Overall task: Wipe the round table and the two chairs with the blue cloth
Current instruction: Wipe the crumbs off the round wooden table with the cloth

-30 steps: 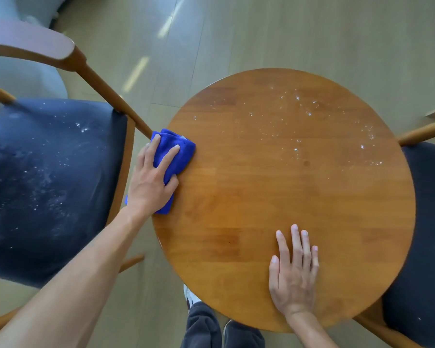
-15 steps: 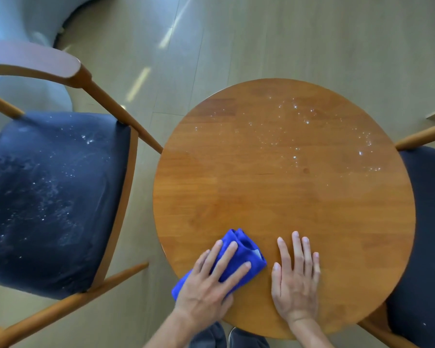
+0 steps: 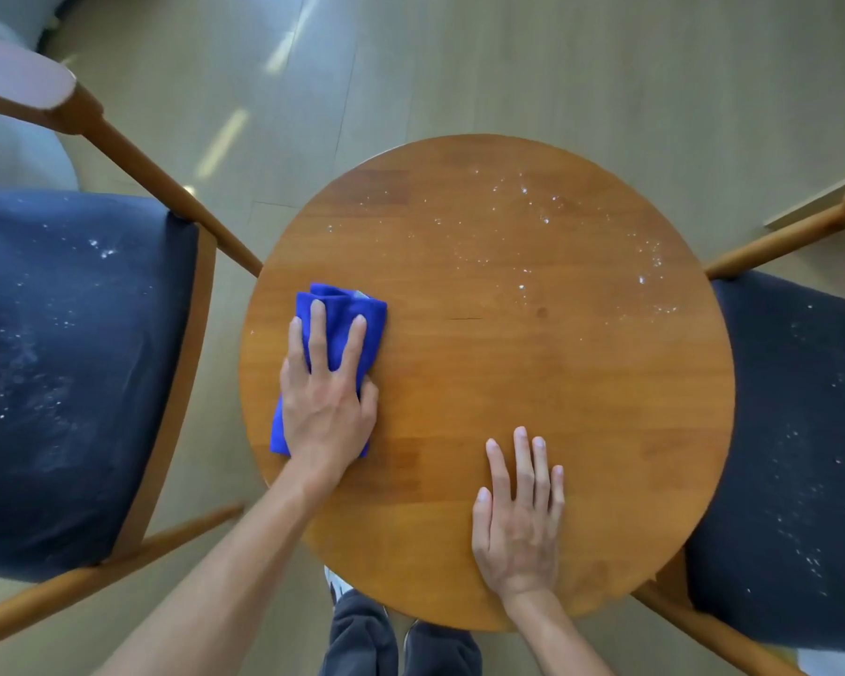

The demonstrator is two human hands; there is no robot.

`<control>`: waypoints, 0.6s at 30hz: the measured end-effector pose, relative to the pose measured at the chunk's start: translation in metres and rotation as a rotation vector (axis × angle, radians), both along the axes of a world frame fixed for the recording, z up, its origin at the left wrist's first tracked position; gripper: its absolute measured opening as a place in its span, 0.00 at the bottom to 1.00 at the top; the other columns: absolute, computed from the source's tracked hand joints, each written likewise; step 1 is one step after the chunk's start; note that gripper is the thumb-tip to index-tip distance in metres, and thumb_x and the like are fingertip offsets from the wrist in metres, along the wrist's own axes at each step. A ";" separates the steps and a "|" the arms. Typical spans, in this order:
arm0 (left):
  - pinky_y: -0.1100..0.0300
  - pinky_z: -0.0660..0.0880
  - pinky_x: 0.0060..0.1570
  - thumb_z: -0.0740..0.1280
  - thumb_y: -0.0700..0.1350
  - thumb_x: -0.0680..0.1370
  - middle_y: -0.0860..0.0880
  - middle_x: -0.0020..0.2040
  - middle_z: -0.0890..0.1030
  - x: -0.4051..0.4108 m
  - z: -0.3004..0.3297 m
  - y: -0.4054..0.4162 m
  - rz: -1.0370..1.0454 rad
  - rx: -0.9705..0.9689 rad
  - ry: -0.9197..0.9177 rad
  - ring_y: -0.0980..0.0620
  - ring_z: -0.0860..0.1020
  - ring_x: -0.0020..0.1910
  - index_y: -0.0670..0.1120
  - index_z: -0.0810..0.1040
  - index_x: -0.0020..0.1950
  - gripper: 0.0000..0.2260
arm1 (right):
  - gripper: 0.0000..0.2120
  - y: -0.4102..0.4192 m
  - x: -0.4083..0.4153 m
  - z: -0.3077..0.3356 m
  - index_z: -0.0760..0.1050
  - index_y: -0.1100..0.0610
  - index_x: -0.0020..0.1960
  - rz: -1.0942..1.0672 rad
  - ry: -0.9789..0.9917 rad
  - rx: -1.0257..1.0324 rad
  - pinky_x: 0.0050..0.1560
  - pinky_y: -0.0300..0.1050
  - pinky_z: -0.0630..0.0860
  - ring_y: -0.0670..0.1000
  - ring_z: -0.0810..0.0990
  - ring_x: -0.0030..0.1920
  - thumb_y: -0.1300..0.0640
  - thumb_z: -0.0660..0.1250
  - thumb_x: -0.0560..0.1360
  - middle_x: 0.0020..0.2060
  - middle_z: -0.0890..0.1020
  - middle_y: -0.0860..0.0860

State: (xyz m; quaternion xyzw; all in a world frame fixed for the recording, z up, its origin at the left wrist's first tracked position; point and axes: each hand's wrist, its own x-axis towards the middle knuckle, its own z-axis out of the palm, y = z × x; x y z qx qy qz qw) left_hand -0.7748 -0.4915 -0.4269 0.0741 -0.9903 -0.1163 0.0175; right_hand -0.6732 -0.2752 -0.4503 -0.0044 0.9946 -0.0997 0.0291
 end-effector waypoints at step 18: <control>0.44 0.55 0.73 0.63 0.48 0.78 0.44 0.79 0.54 -0.064 0.006 0.059 -0.100 0.189 -0.095 0.40 0.53 0.77 0.52 0.63 0.76 0.25 | 0.24 0.002 -0.004 0.016 0.72 0.53 0.68 -0.077 -0.018 -0.278 0.74 0.56 0.52 0.52 0.57 0.76 0.54 0.56 0.74 0.73 0.66 0.53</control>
